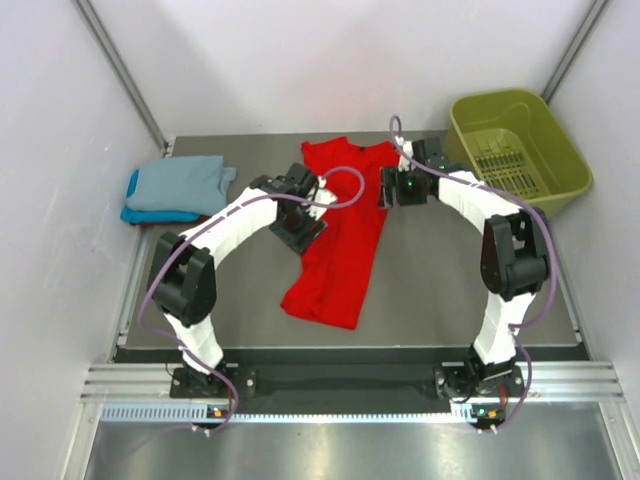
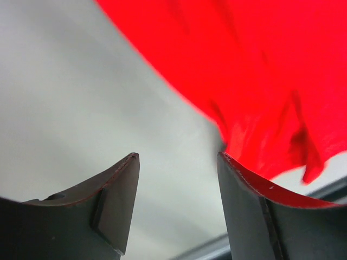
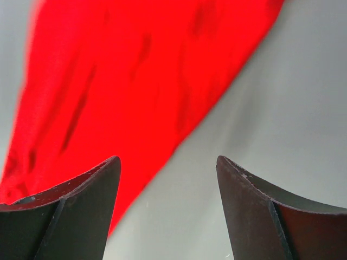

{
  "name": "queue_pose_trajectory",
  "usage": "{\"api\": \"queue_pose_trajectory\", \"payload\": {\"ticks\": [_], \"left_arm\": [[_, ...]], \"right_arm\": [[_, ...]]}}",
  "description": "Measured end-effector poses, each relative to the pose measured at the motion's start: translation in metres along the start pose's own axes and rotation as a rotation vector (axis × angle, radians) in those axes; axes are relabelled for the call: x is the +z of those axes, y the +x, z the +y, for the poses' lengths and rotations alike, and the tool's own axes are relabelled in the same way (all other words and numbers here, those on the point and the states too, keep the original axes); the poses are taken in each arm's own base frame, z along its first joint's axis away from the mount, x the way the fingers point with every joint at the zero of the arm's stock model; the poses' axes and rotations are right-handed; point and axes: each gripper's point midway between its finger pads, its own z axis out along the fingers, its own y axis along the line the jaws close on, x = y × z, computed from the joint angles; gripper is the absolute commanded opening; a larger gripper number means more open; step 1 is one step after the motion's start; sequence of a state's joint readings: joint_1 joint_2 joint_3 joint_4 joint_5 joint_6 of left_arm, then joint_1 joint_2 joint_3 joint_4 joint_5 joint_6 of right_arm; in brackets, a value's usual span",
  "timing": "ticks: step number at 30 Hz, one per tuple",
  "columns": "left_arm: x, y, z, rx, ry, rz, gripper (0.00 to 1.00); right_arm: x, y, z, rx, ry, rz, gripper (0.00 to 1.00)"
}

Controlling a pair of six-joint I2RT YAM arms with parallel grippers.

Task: Fold and stack the t-shirts
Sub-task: Fold the tshirt

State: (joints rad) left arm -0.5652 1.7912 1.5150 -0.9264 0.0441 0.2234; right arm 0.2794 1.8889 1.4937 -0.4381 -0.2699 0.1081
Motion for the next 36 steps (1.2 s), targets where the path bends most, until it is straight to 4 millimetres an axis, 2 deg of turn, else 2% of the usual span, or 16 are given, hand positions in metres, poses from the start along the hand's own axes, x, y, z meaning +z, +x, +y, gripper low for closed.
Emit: {"api": "queue_pose_trajectory", "payload": {"ticks": [1, 3, 6, 8, 13, 15, 21, 25, 27, 29, 36], "left_arm": [[0.005, 0.014, 0.002, -0.013, 0.005, 0.041, 0.63], [0.012, 0.039, 0.0, -0.03, 0.019, 0.104, 0.62], [0.016, 0.069, -0.006, -0.055, 0.063, 0.175, 0.62], [0.016, 0.08, -0.011, -0.071, 0.093, 0.193, 0.63], [0.015, 0.093, -0.022, -0.094, 0.163, 0.214, 0.66], [0.015, 0.094, -0.027, -0.097, 0.191, 0.219, 0.69], [0.025, 0.102, -0.04, -0.113, 0.269, 0.272, 0.68], [0.039, 0.112, -0.048, -0.132, 0.319, 0.336, 0.59], [0.045, 0.117, -0.052, -0.143, 0.342, 0.367, 0.28], [0.05, 0.119, -0.056, -0.159, 0.368, 0.39, 0.02], [0.051, 0.119, -0.061, -0.165, 0.405, 0.404, 0.0]], "right_arm": [[0.005, 0.018, -0.001, 0.025, -0.006, 0.053, 0.72], [0.011, 0.034, -0.001, 0.057, -0.015, 0.103, 0.72], [0.013, 0.036, 0.002, 0.066, -0.03, 0.111, 0.72], [0.013, 0.029, 0.005, 0.06, -0.04, 0.099, 0.73], [0.025, 0.012, 0.006, 0.049, -0.049, 0.073, 0.73], [0.032, 0.011, 0.005, 0.049, -0.049, 0.074, 0.73], [0.051, 0.014, 0.002, 0.05, -0.05, 0.099, 0.73], [0.062, 0.011, 0.001, 0.048, -0.049, 0.099, 0.73], [0.065, 0.007, 0.0, 0.046, -0.048, 0.094, 0.73], [0.066, 0.004, 0.0, 0.045, -0.048, 0.089, 0.73], [0.071, -0.008, -0.002, 0.038, -0.033, 0.065, 0.73]]}}
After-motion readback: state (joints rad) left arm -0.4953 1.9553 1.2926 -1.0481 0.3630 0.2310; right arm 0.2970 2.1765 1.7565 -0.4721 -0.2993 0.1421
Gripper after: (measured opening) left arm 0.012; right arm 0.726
